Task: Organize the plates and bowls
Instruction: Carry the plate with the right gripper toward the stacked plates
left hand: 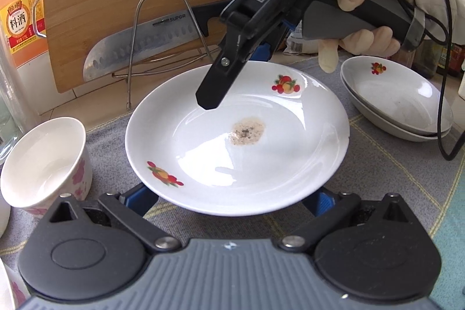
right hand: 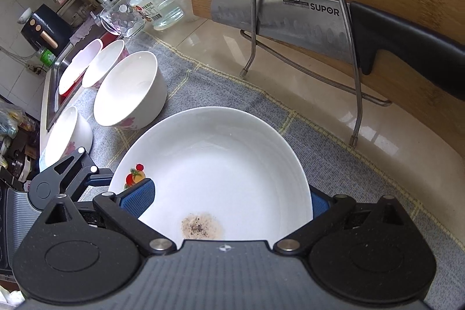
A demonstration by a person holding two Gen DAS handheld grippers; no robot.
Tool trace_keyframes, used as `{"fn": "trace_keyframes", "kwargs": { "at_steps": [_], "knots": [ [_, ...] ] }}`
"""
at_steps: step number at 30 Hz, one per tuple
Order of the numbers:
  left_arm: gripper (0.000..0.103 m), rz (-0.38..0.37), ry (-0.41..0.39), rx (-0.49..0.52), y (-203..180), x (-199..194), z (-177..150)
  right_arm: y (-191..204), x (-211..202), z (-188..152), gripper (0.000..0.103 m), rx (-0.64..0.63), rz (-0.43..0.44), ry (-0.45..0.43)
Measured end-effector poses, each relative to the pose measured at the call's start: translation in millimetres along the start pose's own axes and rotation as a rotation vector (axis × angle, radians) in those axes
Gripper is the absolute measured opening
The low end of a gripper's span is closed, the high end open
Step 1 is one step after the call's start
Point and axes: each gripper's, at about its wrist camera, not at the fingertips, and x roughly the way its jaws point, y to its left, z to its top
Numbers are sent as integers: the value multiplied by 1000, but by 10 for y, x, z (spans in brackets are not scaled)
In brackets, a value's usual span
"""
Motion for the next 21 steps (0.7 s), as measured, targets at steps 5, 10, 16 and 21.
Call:
{"fn": "trace_keyframes", "kwargs": {
  "at_steps": [5,10,16,21],
  "knots": [
    [102,-14,9,13,-30,-85,-3,115,-117,-102,103,-1,-2,-10],
    [102,-26,13,34,-132,-221,-35,220,-220,-223,103,-1,-3,-14],
    [102,-39,15,57,-260,-350,-35,317,-328,-379,103,16,-7,-28],
    [102,-59,13,59,-348,-466,-44,401,-448,-513,103,25,-16,-42]
  ]
}}
